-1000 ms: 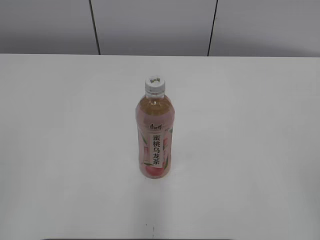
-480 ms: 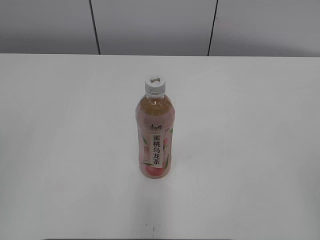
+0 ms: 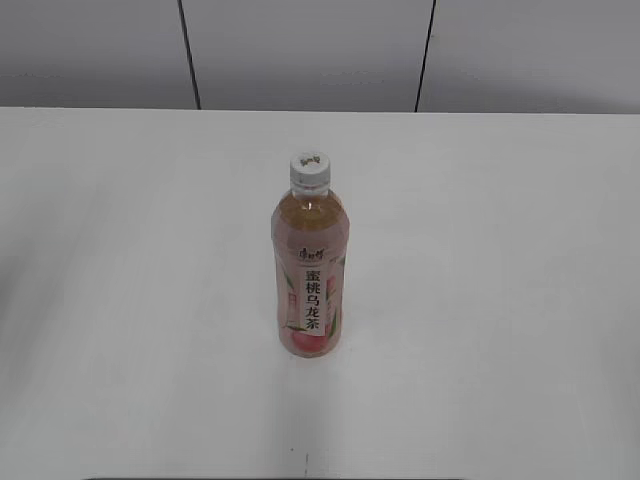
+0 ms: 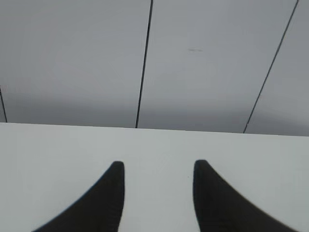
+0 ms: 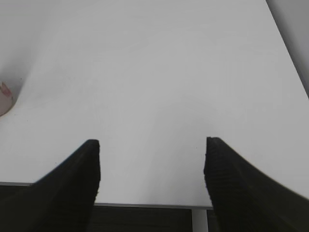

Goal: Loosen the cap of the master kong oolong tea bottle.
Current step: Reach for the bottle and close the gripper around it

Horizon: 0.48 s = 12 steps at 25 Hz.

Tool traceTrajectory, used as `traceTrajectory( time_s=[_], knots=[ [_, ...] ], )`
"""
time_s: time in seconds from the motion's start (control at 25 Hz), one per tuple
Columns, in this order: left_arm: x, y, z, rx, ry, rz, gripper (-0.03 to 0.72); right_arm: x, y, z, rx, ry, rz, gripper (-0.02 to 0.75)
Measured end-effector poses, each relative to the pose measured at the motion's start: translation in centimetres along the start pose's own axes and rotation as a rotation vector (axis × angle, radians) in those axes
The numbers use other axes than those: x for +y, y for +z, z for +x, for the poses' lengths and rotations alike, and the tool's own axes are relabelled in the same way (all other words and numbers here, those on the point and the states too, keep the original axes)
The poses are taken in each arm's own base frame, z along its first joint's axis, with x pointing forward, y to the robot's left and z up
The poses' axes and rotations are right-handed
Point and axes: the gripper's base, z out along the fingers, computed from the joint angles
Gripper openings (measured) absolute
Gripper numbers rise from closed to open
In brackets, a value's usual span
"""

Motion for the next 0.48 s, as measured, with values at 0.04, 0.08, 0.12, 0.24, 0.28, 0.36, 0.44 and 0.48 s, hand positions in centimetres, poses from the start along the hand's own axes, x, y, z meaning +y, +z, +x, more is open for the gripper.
traceTrajectory(
  time_s=[0.04, 0.08, 0.12, 0.24, 0.28, 0.36, 0.44, 0.48],
  knots=[
    [0.1, 1.0, 0.0, 0.007, -0.007, -0.006, 0.329, 0.0, 0.0, 0.0, 0.0, 0.0, 0.0, 0.512],
    [0.2, 2.1, 0.1, 0.012, -0.015, -0.013, 0.366, 0.0, 0.0, 0.0, 0.0, 0.0, 0.0, 0.512],
    [0.3, 3.1, 0.1, 0.012, -0.02, -0.021, 0.409, 0.0, 0.0, 0.0, 0.0, 0.0, 0.0, 0.512],
    [0.8, 6.1, 0.4, -0.015, -0.027, -0.048, 0.528, 0.0, 0.0, 0.0, 0.0, 0.0, 0.0, 0.512],
    [1.0, 7.2, 0.6, -0.021, -0.034, -0.059, 0.555, 0.0, 0.0, 0.0, 0.0, 0.0, 0.0, 0.512],
    [1.2, 8.7, 0.8, -0.042, -0.032, -0.074, 0.573, 0.0, 0.0, 0.0, 0.0, 0.0, 0.0, 0.512],
    [1.5, 10.1, 1.3, -0.048, -0.034, -0.089, 0.573, 0.0, 0.0, 0.0, 0.0, 0.0, 0.0, 0.512],
    [1.6, 10.9, 1.7, -0.046, -0.037, -0.096, 0.573, 0.0, 0.0, 0.0, 0.0, 0.0, 0.0, 0.512]
  ],
)
